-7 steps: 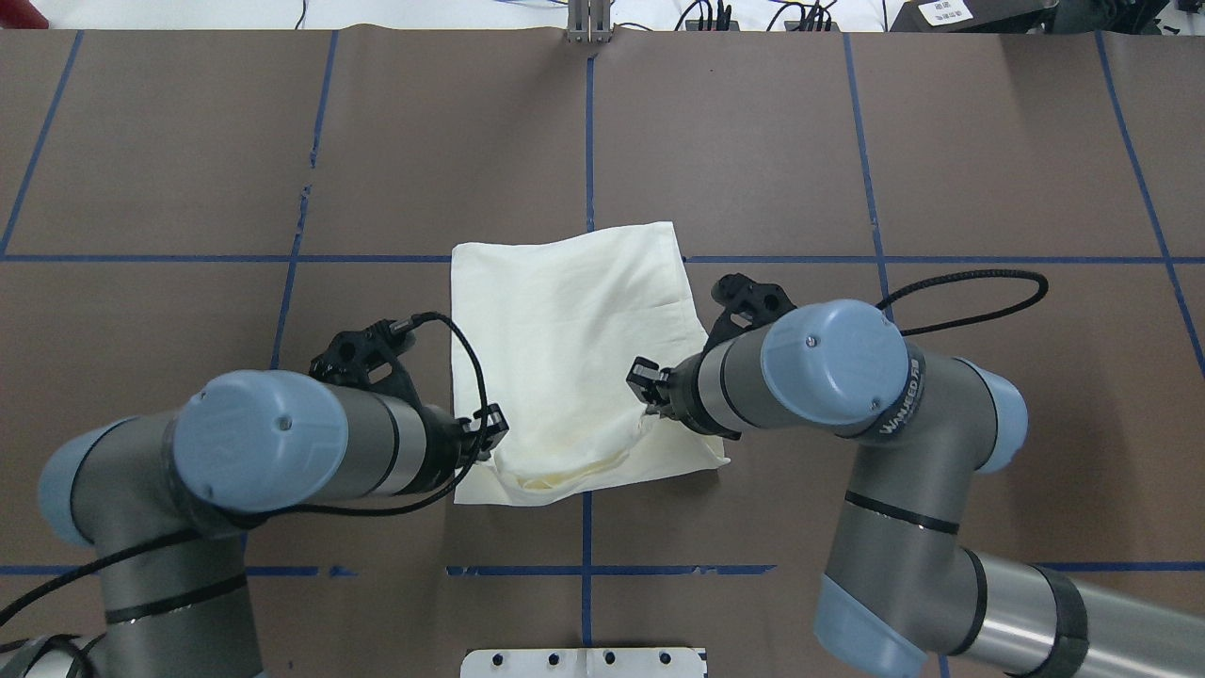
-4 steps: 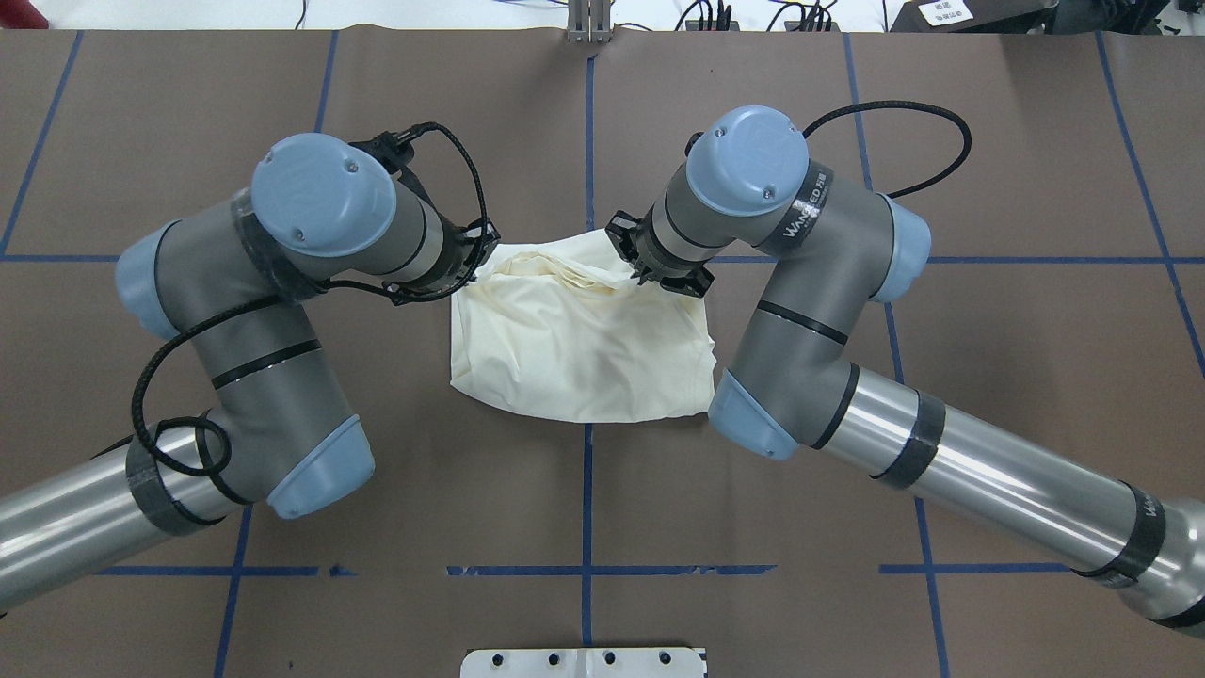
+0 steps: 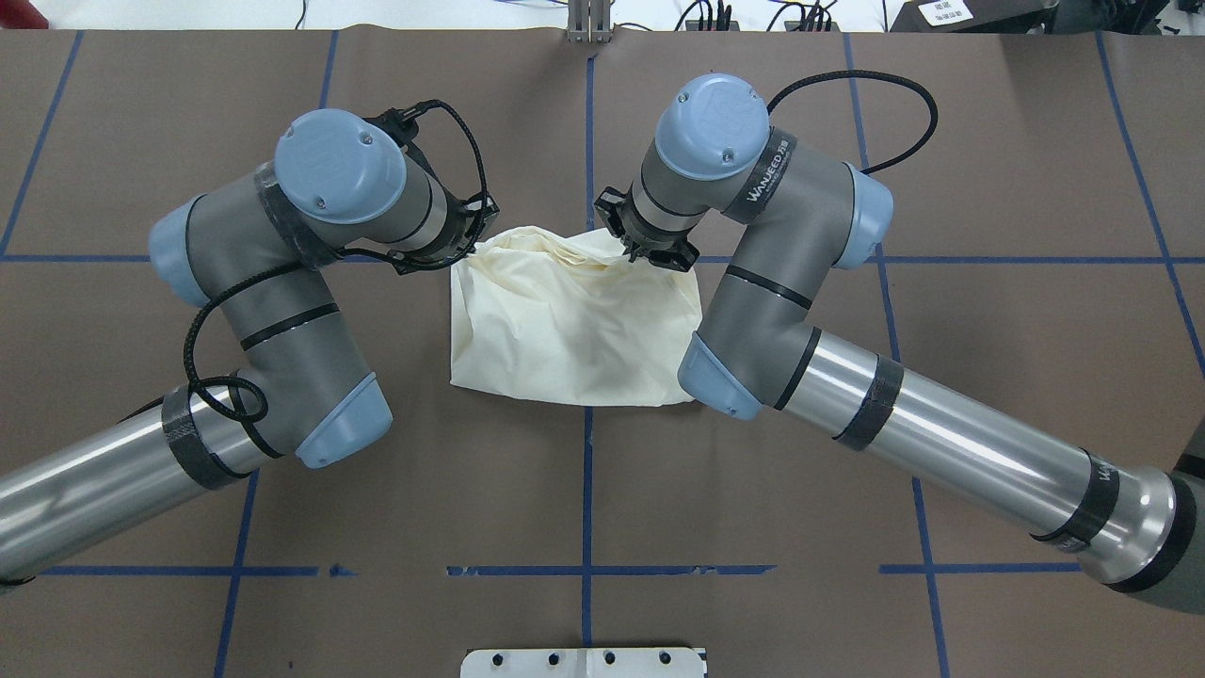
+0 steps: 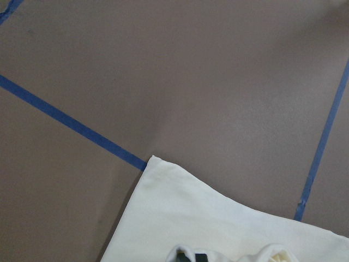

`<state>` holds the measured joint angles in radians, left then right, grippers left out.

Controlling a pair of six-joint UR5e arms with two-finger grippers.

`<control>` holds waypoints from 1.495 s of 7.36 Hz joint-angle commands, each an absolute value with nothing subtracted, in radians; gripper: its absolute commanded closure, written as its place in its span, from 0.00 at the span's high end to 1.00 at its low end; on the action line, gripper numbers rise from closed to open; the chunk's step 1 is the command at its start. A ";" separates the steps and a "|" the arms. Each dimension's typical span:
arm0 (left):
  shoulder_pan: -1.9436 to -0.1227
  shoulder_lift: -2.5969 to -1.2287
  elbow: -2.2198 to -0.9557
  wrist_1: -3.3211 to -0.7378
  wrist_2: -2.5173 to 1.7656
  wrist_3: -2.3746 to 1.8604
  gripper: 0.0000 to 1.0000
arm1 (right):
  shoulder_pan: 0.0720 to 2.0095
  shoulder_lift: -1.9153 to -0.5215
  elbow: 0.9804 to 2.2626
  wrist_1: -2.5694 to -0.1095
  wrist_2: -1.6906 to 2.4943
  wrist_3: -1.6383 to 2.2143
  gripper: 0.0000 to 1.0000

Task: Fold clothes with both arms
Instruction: 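Lift the near edge with both grippers and fold it away from the robot, then open both grippers and raise them off the folded shirt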

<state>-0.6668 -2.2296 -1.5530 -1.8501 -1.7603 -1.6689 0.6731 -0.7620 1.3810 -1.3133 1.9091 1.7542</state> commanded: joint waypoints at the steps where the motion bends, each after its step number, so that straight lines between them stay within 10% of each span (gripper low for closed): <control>1: -0.672 -2.232 -1.523 -1.879 -1.758 -1.658 0.00 | 0.686 -0.753 1.341 -1.313 1.914 1.729 0.00; 2: -0.670 -2.233 -1.519 -1.879 -1.756 -1.657 0.00 | 0.686 -0.727 1.303 -1.313 1.914 1.726 0.00; 3: -0.670 -2.237 -1.511 -1.878 -1.753 -1.619 0.62 | 0.681 -0.709 1.275 -1.312 1.910 1.717 0.99; 4: -0.672 -2.237 -1.506 -1.876 -1.753 -1.593 0.99 | 0.684 -0.707 1.244 -1.225 1.908 1.713 1.00; 11: -0.649 -2.062 -1.523 -2.453 -1.764 -1.650 0.99 | 0.897 -0.799 1.291 -1.172 2.175 1.493 1.00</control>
